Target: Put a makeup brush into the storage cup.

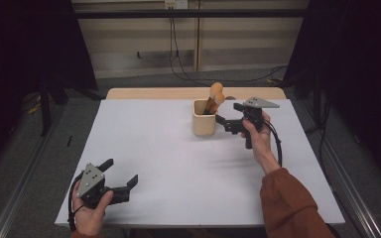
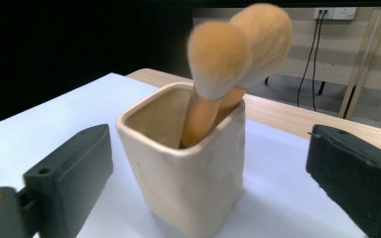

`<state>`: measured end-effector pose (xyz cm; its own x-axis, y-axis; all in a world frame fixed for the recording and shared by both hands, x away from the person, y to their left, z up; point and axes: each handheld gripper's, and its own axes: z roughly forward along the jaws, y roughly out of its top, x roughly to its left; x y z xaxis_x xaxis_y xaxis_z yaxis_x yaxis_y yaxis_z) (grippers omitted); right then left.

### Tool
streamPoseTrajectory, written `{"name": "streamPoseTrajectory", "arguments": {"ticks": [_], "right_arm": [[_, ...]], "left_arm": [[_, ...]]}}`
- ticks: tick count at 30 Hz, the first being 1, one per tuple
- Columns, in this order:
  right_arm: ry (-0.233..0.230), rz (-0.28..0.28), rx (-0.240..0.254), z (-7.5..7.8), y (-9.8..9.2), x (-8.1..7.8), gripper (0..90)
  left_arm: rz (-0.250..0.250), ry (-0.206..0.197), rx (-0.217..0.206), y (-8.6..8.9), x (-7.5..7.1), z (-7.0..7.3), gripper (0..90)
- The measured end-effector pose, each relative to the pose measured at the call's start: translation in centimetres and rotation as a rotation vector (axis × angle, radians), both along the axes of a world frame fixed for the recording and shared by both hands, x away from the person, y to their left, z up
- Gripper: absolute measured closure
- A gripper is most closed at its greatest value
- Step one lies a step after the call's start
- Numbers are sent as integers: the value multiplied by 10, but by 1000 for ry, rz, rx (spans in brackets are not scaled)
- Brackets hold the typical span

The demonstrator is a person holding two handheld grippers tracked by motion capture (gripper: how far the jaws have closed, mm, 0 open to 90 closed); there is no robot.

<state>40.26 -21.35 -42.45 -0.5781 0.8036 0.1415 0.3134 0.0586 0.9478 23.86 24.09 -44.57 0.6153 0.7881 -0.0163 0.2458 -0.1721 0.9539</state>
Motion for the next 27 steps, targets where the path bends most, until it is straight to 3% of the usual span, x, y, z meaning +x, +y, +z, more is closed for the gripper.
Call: {"name": "streamPoseTrajectory", "arguments": {"ticks": [16,18,27], "right_arm": [[-54,-62,-34,1,-11,-31,16],[-53,-67,-40,0,-15,-36,16],[-47,-92,-43,-6,-30,-57,14]], "left_arm": [[4,-6,-24,2,-3,1,24],[9,-8,-49,2,-4,1,24],[12,-2,-53,2,-2,1,24]]}}
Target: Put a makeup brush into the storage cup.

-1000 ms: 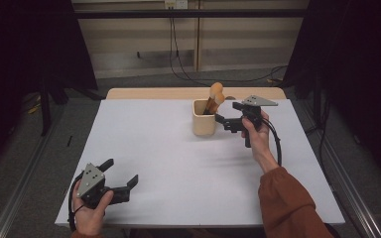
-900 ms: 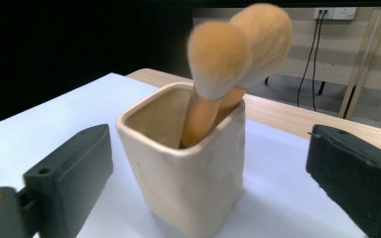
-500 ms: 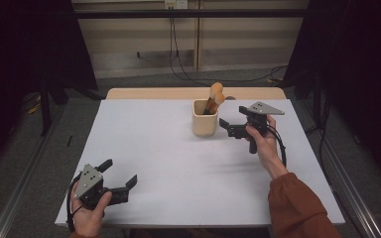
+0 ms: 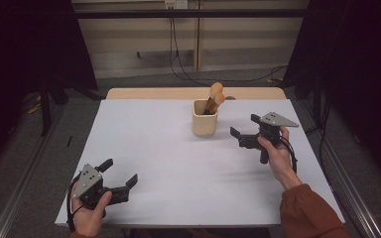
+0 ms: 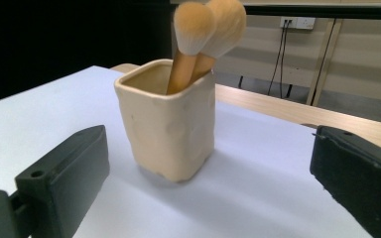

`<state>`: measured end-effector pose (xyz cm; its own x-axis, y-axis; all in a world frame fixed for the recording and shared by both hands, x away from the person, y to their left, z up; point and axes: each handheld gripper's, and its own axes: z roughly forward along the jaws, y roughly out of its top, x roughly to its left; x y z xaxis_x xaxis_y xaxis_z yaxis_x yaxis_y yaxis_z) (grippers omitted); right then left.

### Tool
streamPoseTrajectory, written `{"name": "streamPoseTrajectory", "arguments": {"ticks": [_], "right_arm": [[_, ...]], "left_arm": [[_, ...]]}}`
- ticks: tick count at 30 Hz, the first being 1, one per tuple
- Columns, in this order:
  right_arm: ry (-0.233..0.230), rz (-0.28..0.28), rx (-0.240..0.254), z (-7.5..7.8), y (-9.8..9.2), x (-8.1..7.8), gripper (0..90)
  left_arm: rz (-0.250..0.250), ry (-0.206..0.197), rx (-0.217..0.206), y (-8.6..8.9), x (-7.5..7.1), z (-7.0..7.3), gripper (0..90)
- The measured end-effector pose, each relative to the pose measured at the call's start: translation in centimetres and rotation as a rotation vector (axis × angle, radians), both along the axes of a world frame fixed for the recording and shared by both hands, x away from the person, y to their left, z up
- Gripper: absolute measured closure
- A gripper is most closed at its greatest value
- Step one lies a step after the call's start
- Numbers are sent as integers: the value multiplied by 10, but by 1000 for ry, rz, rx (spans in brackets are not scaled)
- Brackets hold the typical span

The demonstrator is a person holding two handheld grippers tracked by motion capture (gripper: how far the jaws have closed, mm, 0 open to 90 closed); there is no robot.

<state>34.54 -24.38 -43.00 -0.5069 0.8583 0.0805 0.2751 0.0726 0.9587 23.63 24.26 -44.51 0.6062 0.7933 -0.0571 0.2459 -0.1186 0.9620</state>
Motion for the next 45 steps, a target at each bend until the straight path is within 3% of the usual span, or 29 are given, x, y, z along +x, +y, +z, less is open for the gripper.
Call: {"name": "streamPoseTrajectory", "arguments": {"ticks": [11,30,45], "right_arm": [[-27,-2,7,3,-11,-35,12],[-16,-67,-7,-9,-44,-94,10],[-20,-60,-36,-20,-61,-127,9]], "left_arm": [[2,-3,7,0,2,0,24],[19,-2,-3,3,0,1,24],[20,-3,6,4,-2,0,25]]}}
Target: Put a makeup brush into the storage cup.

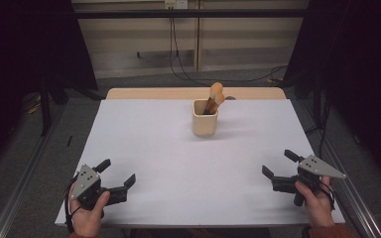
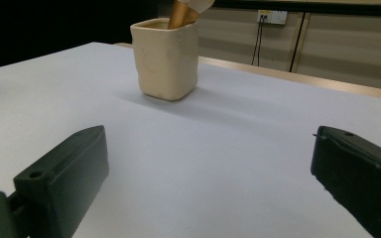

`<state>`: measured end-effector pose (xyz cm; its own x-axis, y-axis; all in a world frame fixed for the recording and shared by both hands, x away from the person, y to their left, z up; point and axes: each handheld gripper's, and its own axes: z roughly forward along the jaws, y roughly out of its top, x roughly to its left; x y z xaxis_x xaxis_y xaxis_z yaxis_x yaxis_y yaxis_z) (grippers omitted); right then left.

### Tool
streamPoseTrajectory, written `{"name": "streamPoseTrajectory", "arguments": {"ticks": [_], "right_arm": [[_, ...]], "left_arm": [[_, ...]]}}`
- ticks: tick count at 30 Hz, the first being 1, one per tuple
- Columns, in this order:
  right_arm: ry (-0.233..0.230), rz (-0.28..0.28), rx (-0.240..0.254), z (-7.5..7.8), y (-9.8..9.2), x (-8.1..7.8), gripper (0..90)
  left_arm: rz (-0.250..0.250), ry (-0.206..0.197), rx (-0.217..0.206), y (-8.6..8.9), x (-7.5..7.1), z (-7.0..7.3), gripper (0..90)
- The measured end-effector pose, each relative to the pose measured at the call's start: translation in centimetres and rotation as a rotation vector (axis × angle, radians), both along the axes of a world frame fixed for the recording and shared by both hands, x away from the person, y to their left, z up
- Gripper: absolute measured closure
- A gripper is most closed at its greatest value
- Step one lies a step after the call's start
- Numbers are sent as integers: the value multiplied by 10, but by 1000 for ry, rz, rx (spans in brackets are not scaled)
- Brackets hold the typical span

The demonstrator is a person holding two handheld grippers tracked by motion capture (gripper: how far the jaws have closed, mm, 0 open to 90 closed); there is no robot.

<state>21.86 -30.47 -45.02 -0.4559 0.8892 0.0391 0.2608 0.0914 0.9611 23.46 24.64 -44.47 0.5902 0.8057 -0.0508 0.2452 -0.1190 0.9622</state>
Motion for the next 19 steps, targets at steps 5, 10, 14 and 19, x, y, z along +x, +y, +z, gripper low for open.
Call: {"name": "streamPoseTrajectory", "arguments": {"ticks": [5,10,14,19], "right_arm": [[-7,-6,-16,-2,-3,-7,9],[-23,-3,-12,-1,-4,-9,9],[-18,-6,-3,-2,-3,-8,9],[-14,9,-11,-3,-2,-6,9]], "left_arm": [[4,2,-3,2,-1,0,25],[-5,1,7,1,-1,0,25],[-10,4,12,0,-1,1,25],[-7,6,12,0,0,0,25]]}}
